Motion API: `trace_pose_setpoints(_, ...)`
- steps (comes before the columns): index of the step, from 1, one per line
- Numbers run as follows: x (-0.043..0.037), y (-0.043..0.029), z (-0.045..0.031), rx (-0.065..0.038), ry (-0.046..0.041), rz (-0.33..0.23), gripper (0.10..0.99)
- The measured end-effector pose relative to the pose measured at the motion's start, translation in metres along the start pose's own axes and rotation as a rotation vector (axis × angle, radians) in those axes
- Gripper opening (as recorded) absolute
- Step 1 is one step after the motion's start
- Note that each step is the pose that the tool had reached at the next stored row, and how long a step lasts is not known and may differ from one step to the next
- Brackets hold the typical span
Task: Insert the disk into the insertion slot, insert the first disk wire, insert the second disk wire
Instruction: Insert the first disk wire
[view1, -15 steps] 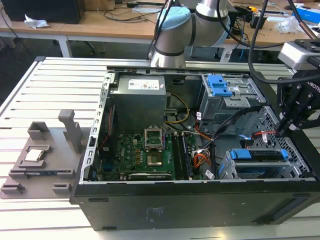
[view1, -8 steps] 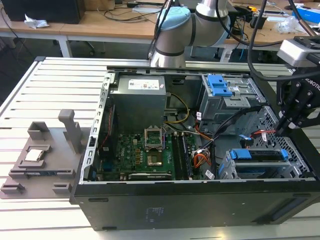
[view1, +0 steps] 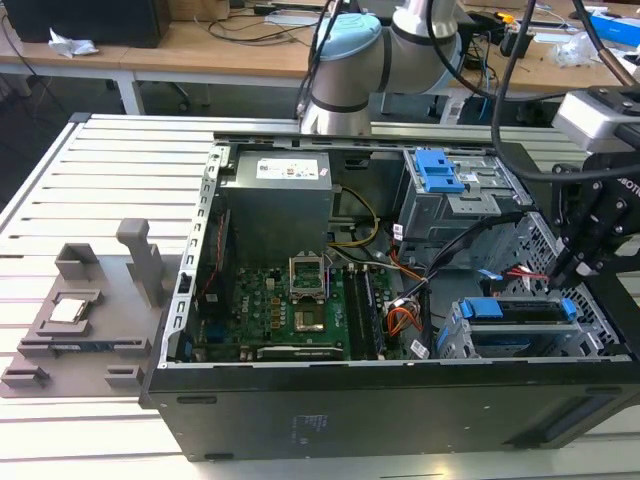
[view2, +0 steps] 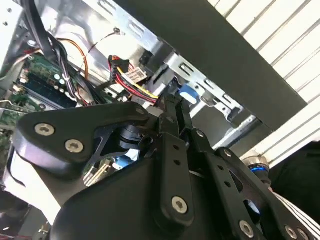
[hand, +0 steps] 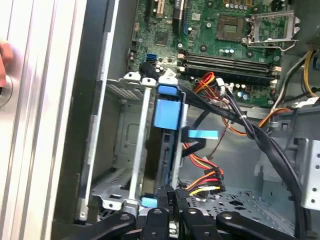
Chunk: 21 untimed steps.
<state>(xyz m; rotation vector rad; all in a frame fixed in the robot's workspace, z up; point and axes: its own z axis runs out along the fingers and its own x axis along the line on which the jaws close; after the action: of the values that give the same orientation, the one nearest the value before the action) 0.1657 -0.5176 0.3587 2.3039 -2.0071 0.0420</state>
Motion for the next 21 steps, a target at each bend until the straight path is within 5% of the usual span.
trace_pose_setpoints(3,0.0145,0.0068,0.003,0.0,0.0,0.0,0.169)
trace_pose_setpoints(5,0.0158,0.0078,0.0042,0.0,-0.0001,0.004,0.169)
trace_pose_setpoints(10,0.0157,0.0078,0.0059,-0.011,-0.0064,0.138,0.169)
trace_pose_setpoints(13,0.0157,0.0078,0.006,-0.012,-0.0073,0.15,0.169)
trace_pose_setpoints(21,0.0183,0.0088,0.0092,-0.009,-0.0544,0.149,0.169)
